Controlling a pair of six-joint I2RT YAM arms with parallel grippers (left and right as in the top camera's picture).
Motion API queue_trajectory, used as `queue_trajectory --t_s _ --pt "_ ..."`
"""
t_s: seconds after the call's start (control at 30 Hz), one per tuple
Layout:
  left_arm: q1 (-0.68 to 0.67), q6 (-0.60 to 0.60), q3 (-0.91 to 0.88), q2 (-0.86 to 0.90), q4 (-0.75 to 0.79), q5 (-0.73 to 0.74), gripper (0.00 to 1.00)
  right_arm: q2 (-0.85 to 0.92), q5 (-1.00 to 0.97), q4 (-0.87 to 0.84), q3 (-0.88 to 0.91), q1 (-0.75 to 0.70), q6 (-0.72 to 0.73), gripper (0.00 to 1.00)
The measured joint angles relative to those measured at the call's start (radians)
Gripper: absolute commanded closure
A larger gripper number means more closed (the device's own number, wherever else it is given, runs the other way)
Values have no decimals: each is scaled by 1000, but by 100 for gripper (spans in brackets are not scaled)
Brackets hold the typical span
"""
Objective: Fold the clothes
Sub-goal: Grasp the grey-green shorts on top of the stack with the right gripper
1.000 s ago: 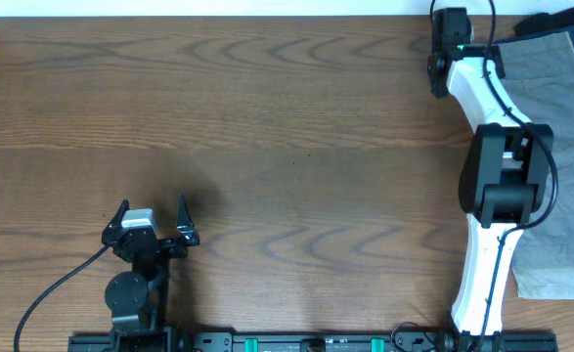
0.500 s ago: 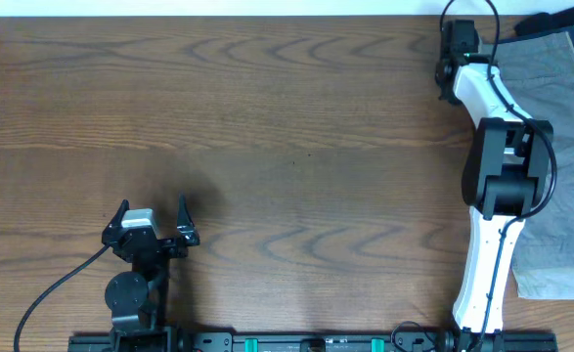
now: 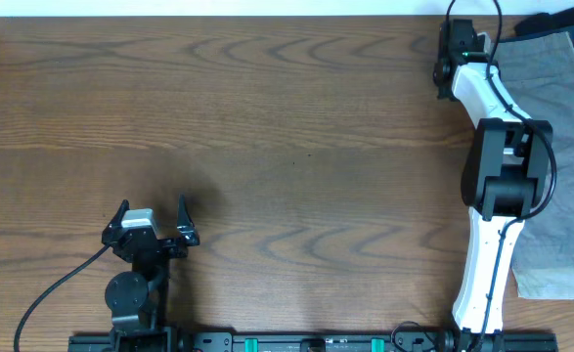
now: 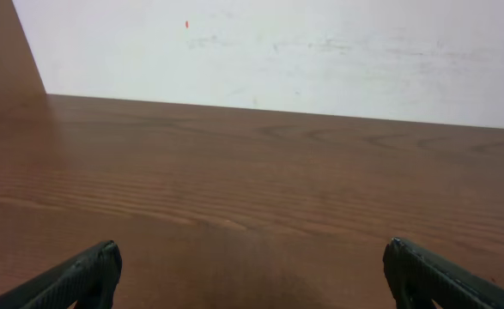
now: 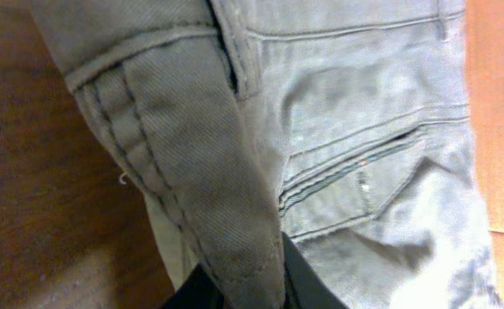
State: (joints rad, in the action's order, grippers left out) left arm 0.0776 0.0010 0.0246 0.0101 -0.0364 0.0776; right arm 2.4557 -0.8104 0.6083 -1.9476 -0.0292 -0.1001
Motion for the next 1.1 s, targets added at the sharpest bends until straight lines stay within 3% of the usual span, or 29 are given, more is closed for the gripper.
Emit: queue_trajectory --t_s 0.2,0.3,0.73,0.77,0.83,0.9,0.97,1.1 --pt "0 0 0 0 0 0 2 -94 6 18 0 3 41 83" --pt "0 0 0 0 0 0 2 -144 7 31 0 3 48 99" --pt "0 0 0 0 0 0 2 -181 14 100 -2 3 119 98" --pt "0 0 0 0 0 0 2 -183 23 109 -2 3 124 79" --pt "0 0 0 0 0 0 2 -185 48 119 -2 3 133 53" --pt "0 0 0 0 0 0 2 -186 110 136 -2 3 133 38" --pt "0 0 0 0 0 0 2 -186 188 139 -2 3 127 29" --pt "0 0 0 0 0 0 2 -187 315 100 14 3 110 25"
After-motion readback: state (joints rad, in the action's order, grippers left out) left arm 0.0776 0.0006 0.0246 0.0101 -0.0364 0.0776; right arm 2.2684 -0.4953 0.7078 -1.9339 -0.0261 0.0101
